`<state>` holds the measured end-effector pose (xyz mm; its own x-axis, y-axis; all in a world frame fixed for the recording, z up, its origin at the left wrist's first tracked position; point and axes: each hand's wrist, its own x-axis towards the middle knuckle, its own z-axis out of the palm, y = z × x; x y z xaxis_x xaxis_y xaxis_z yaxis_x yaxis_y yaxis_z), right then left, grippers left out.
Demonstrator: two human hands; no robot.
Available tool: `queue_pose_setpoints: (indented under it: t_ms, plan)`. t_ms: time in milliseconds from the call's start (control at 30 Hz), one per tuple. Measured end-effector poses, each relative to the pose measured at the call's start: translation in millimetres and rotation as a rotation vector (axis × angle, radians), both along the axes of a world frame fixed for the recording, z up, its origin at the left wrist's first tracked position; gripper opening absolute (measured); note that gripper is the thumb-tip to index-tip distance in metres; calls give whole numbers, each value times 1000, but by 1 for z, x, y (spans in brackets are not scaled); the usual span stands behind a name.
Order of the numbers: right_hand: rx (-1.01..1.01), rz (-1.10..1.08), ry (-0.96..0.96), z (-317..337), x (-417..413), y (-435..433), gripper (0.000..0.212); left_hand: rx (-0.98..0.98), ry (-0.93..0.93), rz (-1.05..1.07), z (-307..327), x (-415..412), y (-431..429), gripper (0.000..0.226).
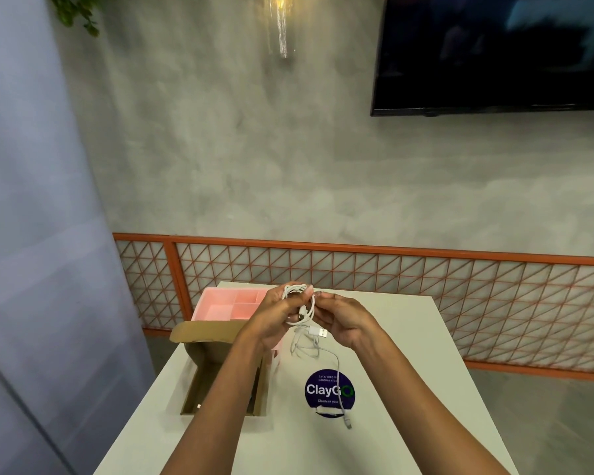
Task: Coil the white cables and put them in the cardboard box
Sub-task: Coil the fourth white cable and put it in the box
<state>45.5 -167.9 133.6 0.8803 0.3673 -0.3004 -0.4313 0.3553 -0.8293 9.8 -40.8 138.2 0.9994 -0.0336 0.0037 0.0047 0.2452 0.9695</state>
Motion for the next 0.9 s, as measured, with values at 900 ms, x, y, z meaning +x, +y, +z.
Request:
queue_pose_setpoints:
  t_ms: [900]
  plan:
    - [-1019, 65, -753, 28, -8, -4, 13, 262, -75, 271, -13, 14, 12, 13]
